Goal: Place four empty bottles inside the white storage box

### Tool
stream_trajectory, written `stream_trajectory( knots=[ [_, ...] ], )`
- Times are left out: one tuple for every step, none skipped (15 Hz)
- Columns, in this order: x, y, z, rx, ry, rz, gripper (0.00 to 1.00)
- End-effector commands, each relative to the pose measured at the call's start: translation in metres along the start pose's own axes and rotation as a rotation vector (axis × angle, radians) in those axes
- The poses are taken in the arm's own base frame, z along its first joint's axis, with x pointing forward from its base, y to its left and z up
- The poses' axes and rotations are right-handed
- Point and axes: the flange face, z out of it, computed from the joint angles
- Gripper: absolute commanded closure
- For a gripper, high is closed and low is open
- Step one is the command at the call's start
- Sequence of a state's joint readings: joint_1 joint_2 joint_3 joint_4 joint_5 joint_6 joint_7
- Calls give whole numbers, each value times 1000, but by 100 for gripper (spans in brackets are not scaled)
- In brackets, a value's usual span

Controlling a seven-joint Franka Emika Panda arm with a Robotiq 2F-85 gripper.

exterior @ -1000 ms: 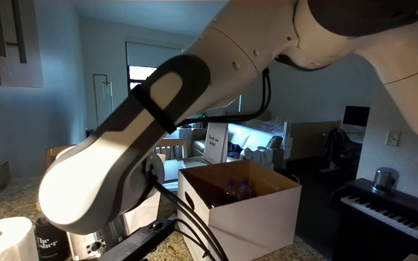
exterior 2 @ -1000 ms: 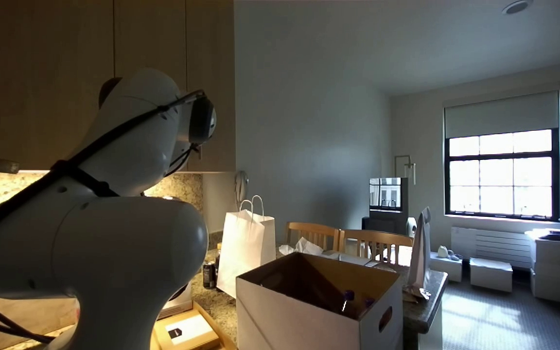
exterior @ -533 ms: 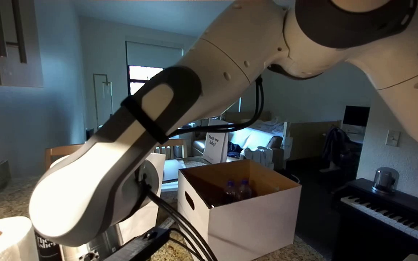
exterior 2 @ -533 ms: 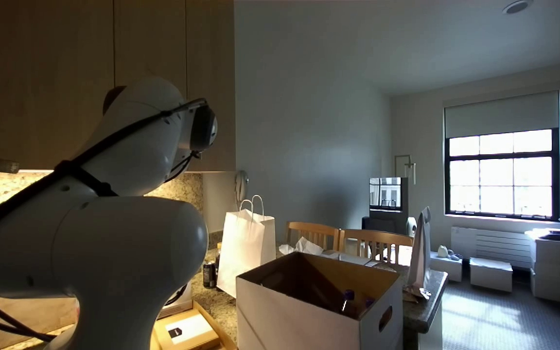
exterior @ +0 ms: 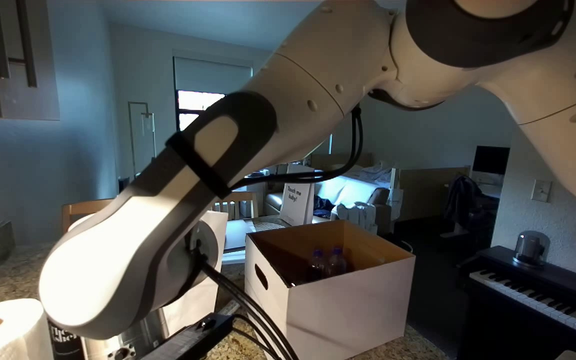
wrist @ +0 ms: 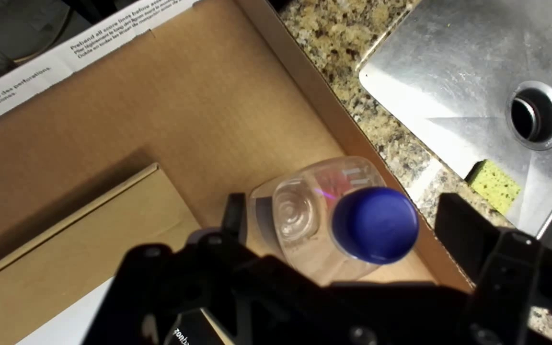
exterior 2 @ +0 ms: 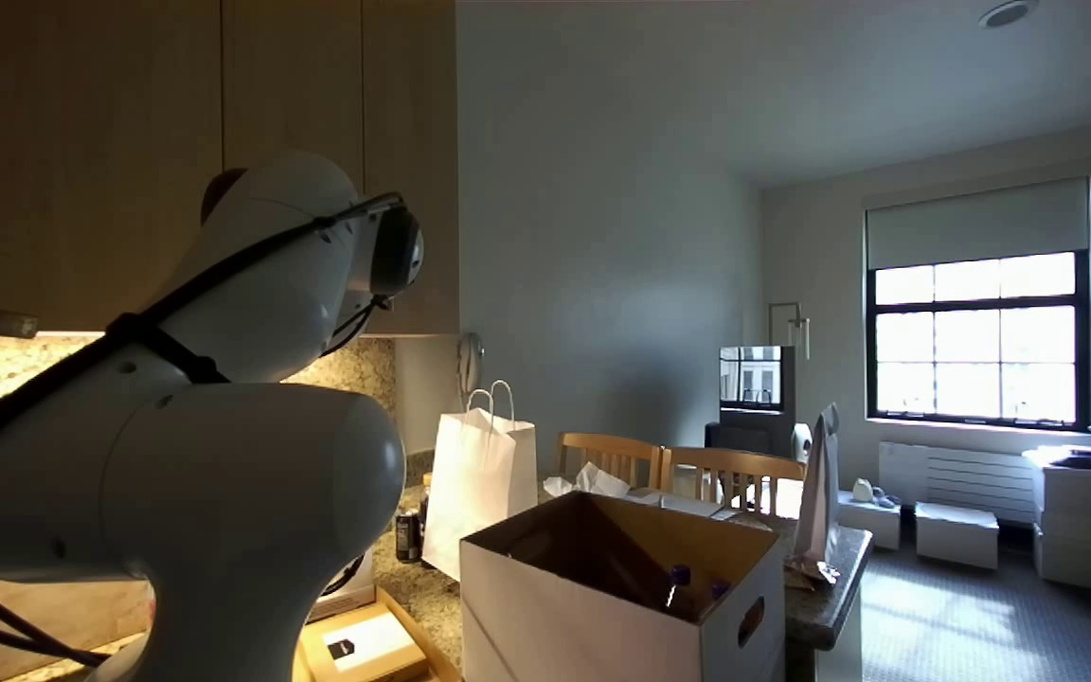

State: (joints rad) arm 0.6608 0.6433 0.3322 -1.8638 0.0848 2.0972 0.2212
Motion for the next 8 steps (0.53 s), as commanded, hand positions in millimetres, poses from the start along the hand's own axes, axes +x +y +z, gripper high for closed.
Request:
stream_trajectory(
  knots=[
    [-1,0,-1,9,-14,-18,0],
    [-1,1,-2,12,-10,-13,0],
    [0,1,-2,18,-10,-12,0],
    [0,2,-2,19,-8,-10,16],
    [0,2,-3,19,-7,-12,26],
    [0,2,-3,18,-5,-12,33],
    [0,2,-3,18,-2,-12,40],
    [0,2,-3,16,-2,-8,46]
  ],
)
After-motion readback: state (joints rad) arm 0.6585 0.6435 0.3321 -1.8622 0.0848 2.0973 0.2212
